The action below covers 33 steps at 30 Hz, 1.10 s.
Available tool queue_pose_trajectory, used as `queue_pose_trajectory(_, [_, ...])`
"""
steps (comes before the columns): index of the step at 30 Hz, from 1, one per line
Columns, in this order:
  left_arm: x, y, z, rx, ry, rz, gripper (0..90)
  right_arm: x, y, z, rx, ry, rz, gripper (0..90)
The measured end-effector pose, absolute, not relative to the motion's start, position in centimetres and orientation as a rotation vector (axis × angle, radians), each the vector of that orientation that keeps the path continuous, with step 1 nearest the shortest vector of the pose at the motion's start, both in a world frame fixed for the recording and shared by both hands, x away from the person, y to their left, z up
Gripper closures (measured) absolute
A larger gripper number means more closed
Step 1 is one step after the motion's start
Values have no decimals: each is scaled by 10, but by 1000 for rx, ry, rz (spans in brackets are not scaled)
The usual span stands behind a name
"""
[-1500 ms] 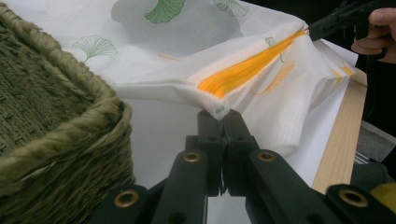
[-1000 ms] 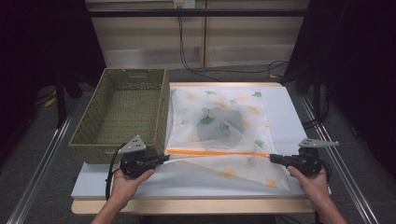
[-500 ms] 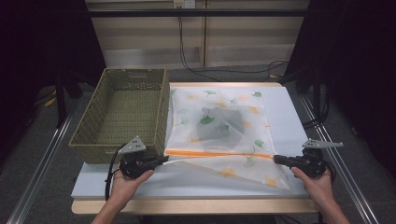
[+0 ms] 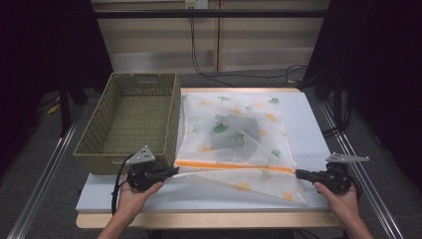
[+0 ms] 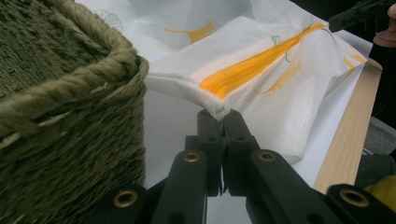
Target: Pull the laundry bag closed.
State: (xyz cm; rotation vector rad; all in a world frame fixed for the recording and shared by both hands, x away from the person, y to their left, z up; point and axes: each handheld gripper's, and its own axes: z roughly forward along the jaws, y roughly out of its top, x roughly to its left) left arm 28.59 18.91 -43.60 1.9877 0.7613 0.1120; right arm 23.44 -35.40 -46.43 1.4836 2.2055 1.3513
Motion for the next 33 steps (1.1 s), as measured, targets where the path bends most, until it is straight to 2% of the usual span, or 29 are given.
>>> queue_pose_trajectory(33, [284,190,-438,2017,774,99,877,238,-366,-469,1517,2193,1309,900])
